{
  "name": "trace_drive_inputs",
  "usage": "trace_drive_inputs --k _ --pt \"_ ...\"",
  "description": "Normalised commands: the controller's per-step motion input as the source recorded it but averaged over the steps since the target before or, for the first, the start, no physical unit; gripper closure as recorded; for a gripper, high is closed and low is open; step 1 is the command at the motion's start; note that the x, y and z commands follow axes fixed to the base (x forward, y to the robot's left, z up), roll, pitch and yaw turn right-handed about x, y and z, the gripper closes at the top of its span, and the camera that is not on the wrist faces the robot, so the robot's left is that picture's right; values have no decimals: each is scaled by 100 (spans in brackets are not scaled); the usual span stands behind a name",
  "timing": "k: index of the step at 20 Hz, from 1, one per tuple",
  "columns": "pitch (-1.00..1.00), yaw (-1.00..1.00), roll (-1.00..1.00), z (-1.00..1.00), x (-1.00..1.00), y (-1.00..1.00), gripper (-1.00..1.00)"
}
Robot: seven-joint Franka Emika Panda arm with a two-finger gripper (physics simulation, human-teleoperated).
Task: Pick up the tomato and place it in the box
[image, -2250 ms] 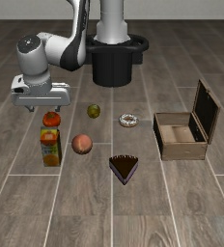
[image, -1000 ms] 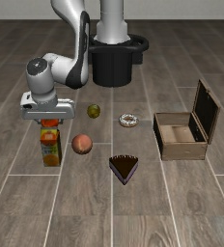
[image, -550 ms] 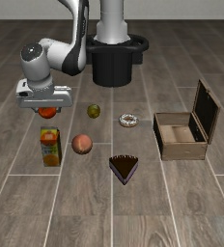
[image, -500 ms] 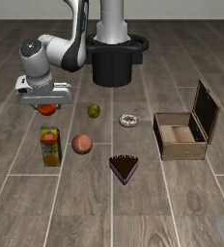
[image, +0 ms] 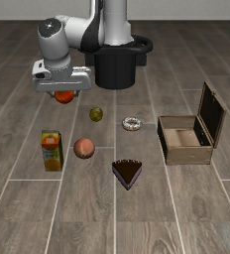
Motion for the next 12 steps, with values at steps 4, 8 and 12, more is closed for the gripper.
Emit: trace_drive_inputs --k 4,8,12 --pt "0 0 0 0 0 100 100" --pt "0 0 0 0 0 100 100" --pt "0 0 0 0 0 100 100"
